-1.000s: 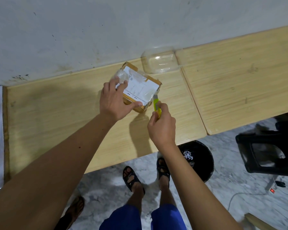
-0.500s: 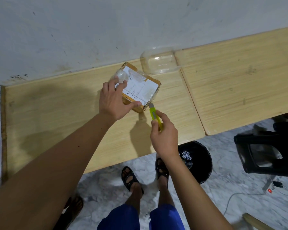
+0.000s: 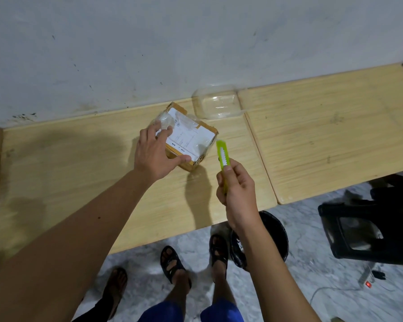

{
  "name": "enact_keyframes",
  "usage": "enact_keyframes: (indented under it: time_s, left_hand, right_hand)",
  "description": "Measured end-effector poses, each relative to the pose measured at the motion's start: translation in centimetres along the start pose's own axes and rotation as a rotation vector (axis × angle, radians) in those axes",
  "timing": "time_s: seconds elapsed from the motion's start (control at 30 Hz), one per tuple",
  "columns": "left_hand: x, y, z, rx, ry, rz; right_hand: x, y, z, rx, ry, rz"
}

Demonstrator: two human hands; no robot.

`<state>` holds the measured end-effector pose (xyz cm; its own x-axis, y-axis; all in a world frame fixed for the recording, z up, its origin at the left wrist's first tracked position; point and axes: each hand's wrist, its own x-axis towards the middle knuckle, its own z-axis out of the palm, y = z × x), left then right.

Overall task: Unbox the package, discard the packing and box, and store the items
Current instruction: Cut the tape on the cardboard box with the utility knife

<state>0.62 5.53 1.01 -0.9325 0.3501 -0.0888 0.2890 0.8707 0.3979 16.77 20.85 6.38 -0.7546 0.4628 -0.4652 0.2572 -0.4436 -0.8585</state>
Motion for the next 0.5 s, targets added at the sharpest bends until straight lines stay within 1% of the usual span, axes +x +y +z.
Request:
enact_keyframes:
  time_s: [0.1,0.23,0.33,0.4,0.43,0.5]
  left_hand:
    - [0.0,0.2,0.0,-0.052,-0.005,-0.025]
    - [-0.1,0.4,0.0,-0.093,-0.016,-0.046]
    - [0.0,0.5,-0.1,-0.111,-0.015,-0.049]
    - [0.0,0.4,0.0,-0.118,-0.012,-0.045]
    - [0.1,0.4,0.0,-0.124,-0.012,-0.043]
    - [0.1,0.3,0.2,-0.138,-0.001,-0.032]
  right_hand:
    - [-0.2,-0.5,-0.2,0.065,-0.168,-0.02]
    - [-0.4,-1.6,-0.8,0.172,-0.432,-0.067]
    - [-0.6,-2.4,-1.3,0.233,-0.549,-0.032]
    - [-0.5,-2.3,-1.4,0.259,-0.502,-0.013]
    - [-0.3,-2.2,-1.3,0.238,-0.431,-0.014]
    - [0.4,-2.0,-1.2,0.061,-0.216,-0.048]
